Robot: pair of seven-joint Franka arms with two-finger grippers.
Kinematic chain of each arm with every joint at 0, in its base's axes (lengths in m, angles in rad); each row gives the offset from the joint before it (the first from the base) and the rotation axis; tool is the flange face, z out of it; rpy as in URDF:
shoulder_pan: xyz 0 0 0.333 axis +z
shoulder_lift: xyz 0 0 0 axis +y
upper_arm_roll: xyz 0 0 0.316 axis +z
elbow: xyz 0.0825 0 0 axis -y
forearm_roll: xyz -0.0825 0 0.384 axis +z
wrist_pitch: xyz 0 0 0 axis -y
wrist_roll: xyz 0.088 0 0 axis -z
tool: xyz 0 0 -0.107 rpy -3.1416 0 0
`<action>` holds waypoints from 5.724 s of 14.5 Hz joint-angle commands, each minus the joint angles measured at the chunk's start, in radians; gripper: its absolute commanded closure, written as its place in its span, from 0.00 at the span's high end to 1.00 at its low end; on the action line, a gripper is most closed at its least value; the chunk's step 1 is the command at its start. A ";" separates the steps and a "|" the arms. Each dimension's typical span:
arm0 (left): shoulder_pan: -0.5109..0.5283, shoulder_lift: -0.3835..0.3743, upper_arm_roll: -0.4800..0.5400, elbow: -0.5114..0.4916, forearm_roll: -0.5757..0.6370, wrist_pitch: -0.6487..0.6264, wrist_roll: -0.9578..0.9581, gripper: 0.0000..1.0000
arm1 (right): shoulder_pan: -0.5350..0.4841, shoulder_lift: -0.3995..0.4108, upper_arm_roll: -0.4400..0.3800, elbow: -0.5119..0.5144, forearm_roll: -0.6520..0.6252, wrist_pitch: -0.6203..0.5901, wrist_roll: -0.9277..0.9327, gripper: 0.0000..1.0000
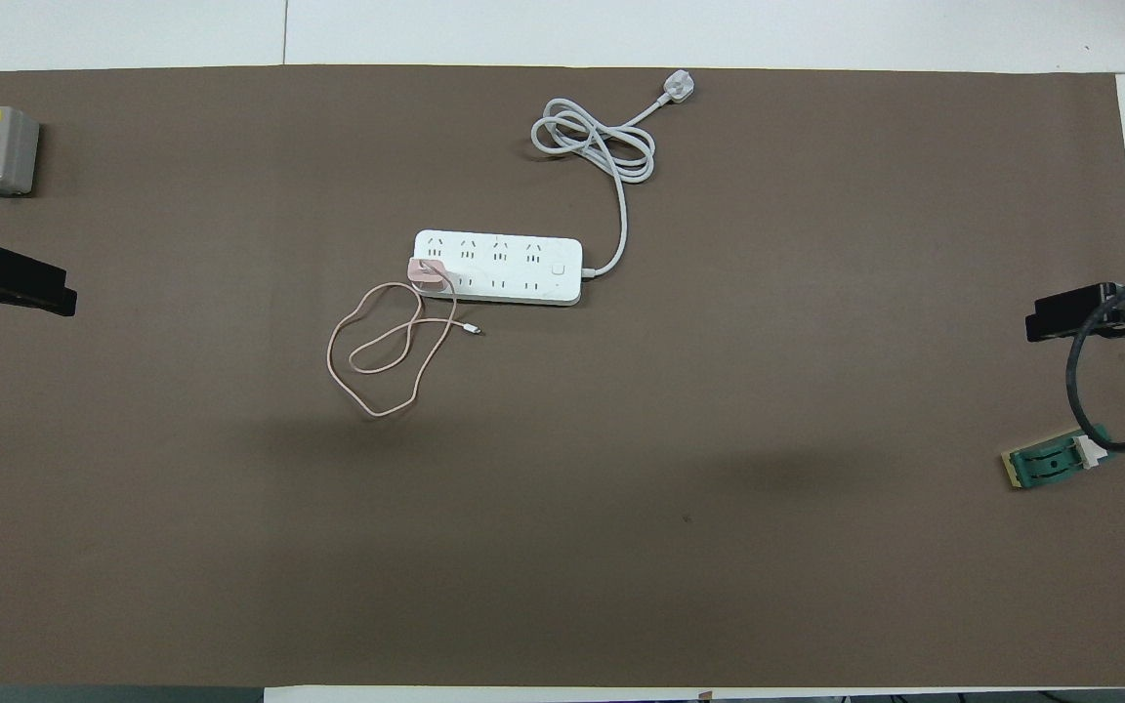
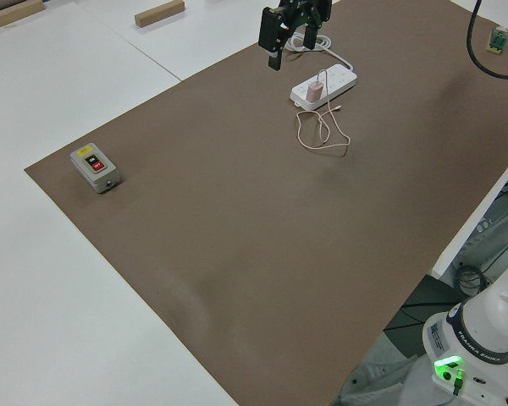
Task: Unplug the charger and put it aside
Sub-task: 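Move the left gripper toward the pink charger while the right gripper approaches the strip, then grasp the pink charger with the left gripper while the right gripper grips the strip, then hold the power strip steady with the right gripper and the charger with the left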
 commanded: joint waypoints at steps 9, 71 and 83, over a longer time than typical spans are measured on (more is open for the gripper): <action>-0.010 0.034 -0.030 0.025 0.008 0.048 -0.330 1.00 | -0.003 -0.018 -0.002 -0.026 0.004 0.010 -0.021 1.00; -0.421 0.622 -0.035 0.248 0.028 0.281 -1.914 0.00 | 0.409 0.842 0.077 0.278 0.746 0.733 1.366 1.00; -0.419 0.623 -0.035 0.248 0.028 0.281 -1.911 0.00 | 0.417 0.870 0.081 0.284 0.775 0.764 1.366 0.00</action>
